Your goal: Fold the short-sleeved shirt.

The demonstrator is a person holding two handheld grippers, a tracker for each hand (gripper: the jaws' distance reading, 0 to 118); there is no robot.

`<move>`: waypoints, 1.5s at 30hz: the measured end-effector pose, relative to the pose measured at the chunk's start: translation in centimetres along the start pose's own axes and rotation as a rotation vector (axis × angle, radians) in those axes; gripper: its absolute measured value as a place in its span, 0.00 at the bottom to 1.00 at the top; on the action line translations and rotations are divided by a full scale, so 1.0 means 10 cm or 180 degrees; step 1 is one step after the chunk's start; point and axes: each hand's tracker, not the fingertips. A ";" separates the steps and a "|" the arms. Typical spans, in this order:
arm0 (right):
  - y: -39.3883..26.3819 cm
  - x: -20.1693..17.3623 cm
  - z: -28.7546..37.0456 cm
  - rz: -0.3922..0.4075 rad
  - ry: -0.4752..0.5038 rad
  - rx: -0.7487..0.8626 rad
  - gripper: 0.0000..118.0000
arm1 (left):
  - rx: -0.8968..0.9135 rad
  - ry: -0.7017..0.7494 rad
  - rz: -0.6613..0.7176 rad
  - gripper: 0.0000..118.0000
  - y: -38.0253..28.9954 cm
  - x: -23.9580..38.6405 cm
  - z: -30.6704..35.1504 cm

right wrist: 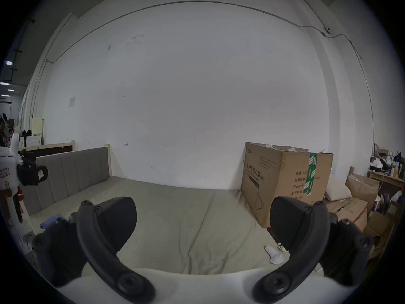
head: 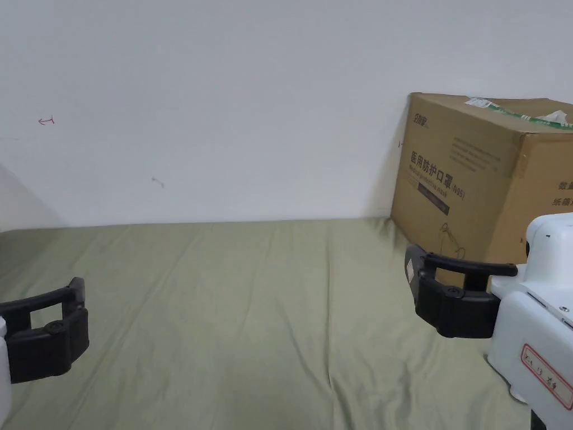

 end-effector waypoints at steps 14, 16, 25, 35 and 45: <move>-0.05 0.03 -0.01 0.0026 -0.0009 0.0017 1.00 | 0.0024 -0.0034 -0.0003 1.00 0.03 0.04 0.01; -0.06 0.00 0.00 0.0091 -0.0019 0.0047 1.00 | 0.0029 -0.0025 -0.0015 1.00 0.03 0.04 0.01; -0.08 -0.08 0.00 0.0157 -0.0005 0.0090 1.00 | 0.0005 -0.0008 -0.0007 1.00 0.03 0.05 0.00; -0.08 -0.11 -0.01 0.0072 0.0047 0.0121 1.00 | 0.0009 -0.0024 -0.0010 1.00 0.04 0.06 -0.01; -0.02 -0.03 -0.06 -0.0322 0.0338 -0.0108 1.00 | 0.0032 -0.0034 0.0028 1.00 0.07 0.07 0.01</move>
